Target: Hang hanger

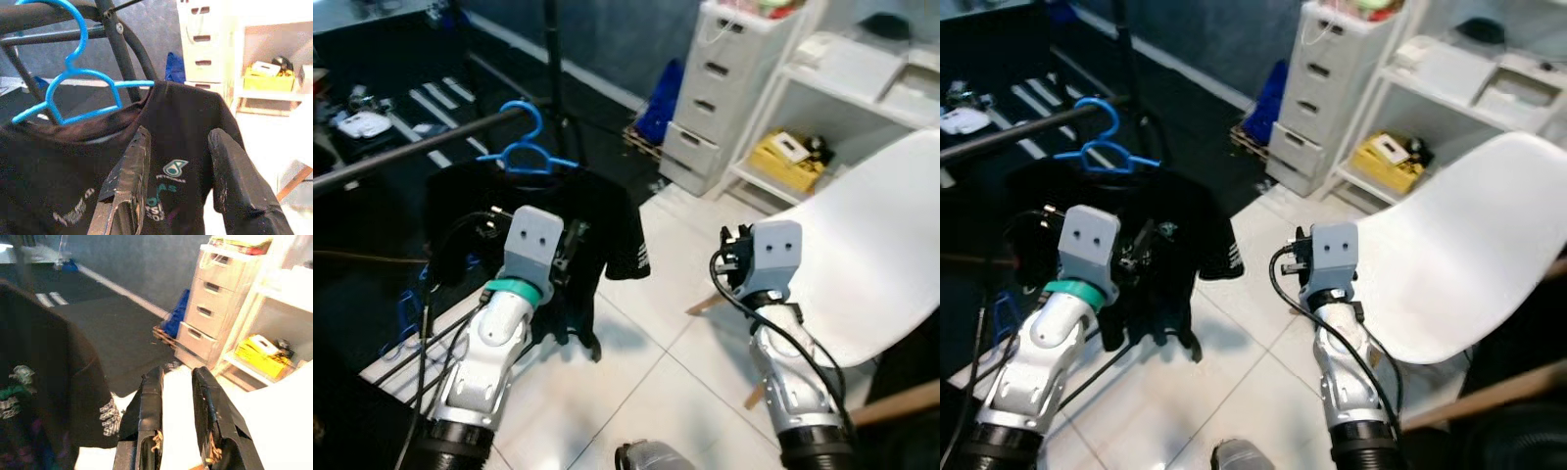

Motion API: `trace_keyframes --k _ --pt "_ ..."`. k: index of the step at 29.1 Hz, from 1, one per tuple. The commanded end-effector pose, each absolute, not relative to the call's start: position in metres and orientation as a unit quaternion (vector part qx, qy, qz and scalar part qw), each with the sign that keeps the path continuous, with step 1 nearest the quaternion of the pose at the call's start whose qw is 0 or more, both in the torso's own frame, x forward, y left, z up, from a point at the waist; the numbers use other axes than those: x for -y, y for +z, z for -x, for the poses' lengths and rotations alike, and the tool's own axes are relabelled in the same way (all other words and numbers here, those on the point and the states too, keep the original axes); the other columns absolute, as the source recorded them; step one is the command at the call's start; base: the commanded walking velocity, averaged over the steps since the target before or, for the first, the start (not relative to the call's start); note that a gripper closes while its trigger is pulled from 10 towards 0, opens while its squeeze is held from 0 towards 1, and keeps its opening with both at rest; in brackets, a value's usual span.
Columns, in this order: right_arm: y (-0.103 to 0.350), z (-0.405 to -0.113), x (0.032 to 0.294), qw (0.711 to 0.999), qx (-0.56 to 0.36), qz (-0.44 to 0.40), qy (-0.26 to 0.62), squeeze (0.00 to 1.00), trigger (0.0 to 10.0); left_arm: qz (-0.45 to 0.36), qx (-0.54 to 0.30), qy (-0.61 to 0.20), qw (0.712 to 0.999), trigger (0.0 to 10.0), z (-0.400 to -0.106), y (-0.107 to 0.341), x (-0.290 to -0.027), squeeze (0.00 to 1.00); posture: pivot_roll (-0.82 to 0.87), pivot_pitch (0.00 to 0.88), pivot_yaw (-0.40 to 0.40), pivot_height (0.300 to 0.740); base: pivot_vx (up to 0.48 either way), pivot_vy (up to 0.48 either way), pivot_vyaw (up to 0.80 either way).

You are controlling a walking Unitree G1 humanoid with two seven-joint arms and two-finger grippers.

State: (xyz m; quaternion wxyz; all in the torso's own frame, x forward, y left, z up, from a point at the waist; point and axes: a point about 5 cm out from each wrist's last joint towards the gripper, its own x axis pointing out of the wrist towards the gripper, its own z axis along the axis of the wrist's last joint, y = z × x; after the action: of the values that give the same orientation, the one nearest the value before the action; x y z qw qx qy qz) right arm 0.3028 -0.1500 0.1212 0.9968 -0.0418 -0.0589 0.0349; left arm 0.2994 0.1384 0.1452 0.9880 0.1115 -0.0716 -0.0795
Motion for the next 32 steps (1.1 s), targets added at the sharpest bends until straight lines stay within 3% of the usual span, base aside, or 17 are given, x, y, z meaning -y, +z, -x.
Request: trace_keyframes --k 1,8,14,19,20,23,32 --pt "0.122 -0.304 0.152 0.996 0.061 0.048 0.033 0.0 10.0 -0.11 0.065 -0.079 0.989 10.0 -0.3 0.142 -0.136 0.0 -0.14 0.016 0.006 0.74 0.458 0.0 0.0" --pt "0.124 -0.305 0.151 0.996 0.066 0.05 0.038 0.0 10.0 -0.104 0.063 -0.071 0.99 10.0 -0.301 0.141 -0.139 0.0 -0.14 0.016 0.004 0.74 0.383 0.0 0.0" --pt "0.13 -0.305 0.149 0.992 0.08 0.072 0.071 0.0 10.0 -0.107 0.07 -0.064 0.99 10.0 -0.297 0.142 -0.144 0.0 -0.14 0.018 0.001 0.74 0.0 0.0 0.0" --pt "0.139 -0.303 0.143 0.984 0.093 0.069 0.132 0.0 10.0 -0.116 0.085 -0.062 0.988 10.0 -0.288 0.149 -0.153 0.0 -0.13 0.027 0.001 0.74 0.0 0.0 0.0" --pt "0.143 -0.299 0.134 0.975 0.095 0.068 0.19 0.0 10.0 -0.132 0.096 -0.069 0.984 10.0 -0.278 0.154 -0.158 0.0 -0.12 0.033 -0.001 0.74 0.0 0.0 0.0" --pt "0.146 -0.294 0.124 0.962 0.096 0.074 0.245 0.0 10.0 -0.15 0.106 -0.077 0.98 10.0 -0.267 0.158 -0.164 0.0 -0.12 0.036 -0.002 0.74 0.0 0.0 0.0" --pt "0.145 -0.291 0.119 0.954 0.088 0.076 0.275 0.0 10.0 -0.201 0.122 -0.083 0.968 10.0 -0.261 0.169 -0.17 0.0 -0.1 0.051 -0.001 0.74 0.0 0.0 0.0"
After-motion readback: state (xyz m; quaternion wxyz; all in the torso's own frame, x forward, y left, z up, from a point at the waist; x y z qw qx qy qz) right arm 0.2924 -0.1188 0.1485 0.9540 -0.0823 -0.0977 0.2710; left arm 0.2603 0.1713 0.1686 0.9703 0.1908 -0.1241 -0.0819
